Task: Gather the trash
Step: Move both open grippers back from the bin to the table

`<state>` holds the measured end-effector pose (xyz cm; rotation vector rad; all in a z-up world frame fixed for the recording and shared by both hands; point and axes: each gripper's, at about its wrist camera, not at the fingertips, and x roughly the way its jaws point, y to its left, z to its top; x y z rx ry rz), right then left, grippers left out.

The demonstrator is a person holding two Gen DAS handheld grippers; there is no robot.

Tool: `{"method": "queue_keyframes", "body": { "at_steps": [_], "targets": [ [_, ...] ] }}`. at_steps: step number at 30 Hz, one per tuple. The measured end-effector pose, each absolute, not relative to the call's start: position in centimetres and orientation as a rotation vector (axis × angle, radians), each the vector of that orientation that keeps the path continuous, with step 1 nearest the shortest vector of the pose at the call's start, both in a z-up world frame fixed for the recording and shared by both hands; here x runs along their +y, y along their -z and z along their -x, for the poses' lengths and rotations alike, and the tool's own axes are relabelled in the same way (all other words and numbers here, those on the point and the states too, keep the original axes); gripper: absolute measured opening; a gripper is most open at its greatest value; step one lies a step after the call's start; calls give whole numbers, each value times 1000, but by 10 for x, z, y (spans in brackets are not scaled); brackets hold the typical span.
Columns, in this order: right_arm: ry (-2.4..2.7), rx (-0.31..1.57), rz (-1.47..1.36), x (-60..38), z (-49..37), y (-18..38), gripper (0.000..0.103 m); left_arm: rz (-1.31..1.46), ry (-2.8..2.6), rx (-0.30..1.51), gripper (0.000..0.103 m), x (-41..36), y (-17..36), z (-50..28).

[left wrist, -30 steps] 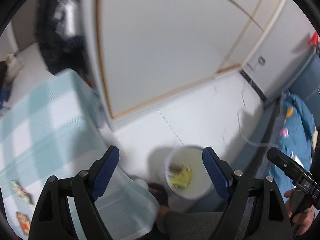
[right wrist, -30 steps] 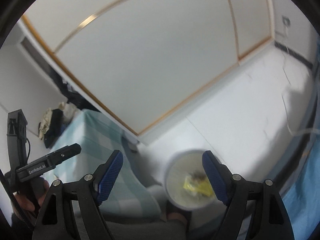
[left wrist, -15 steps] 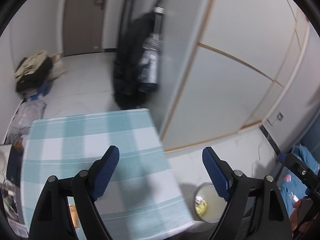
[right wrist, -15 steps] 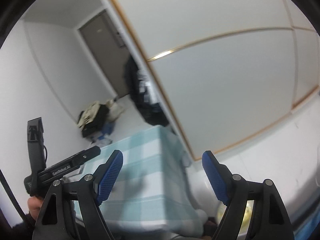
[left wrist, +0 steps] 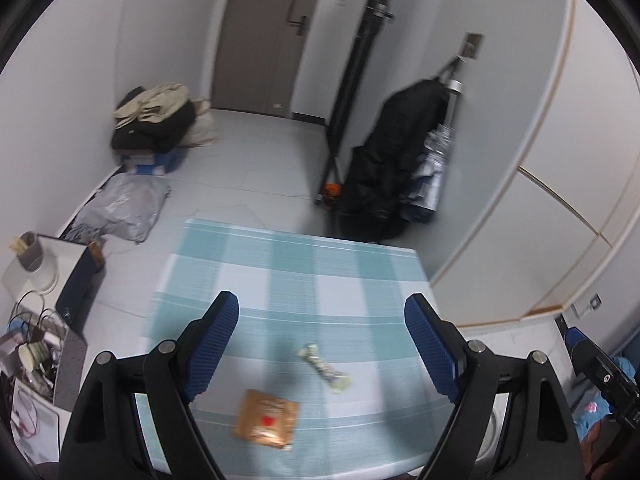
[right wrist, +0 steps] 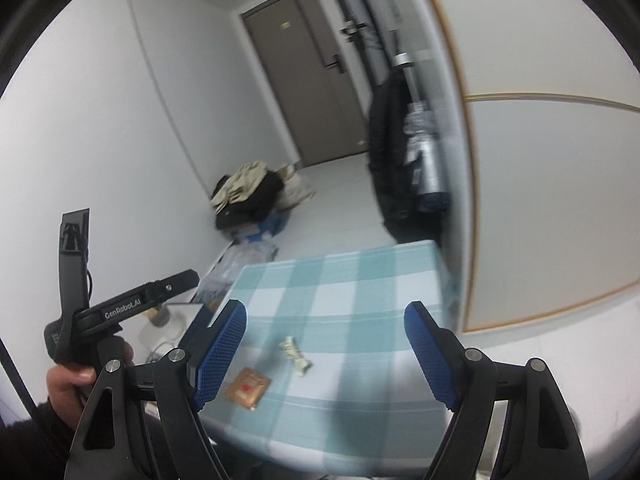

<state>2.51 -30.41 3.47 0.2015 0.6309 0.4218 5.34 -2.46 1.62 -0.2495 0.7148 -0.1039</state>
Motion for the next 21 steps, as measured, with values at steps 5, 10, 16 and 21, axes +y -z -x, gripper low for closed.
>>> {"method": "queue_keyframes", "body": {
  "at_steps": [5, 10, 16, 21],
  "targets": [
    [-459, 657, -159, -271, -38, -28, 81, 294, 60, 716, 83, 3, -3, -54],
    [-477, 697, -98, -241, -54, -14, 81, 291, 28, 722, 83, 28, 9, -50],
    [-501, 756, 3, -209, -76, 7, 81, 325, 7, 754, 83, 52, 23, -51],
    [-559, 855, 69, -182, -103, 33, 80, 319, 2, 803, 83, 57, 31, -56]
  ]
}}
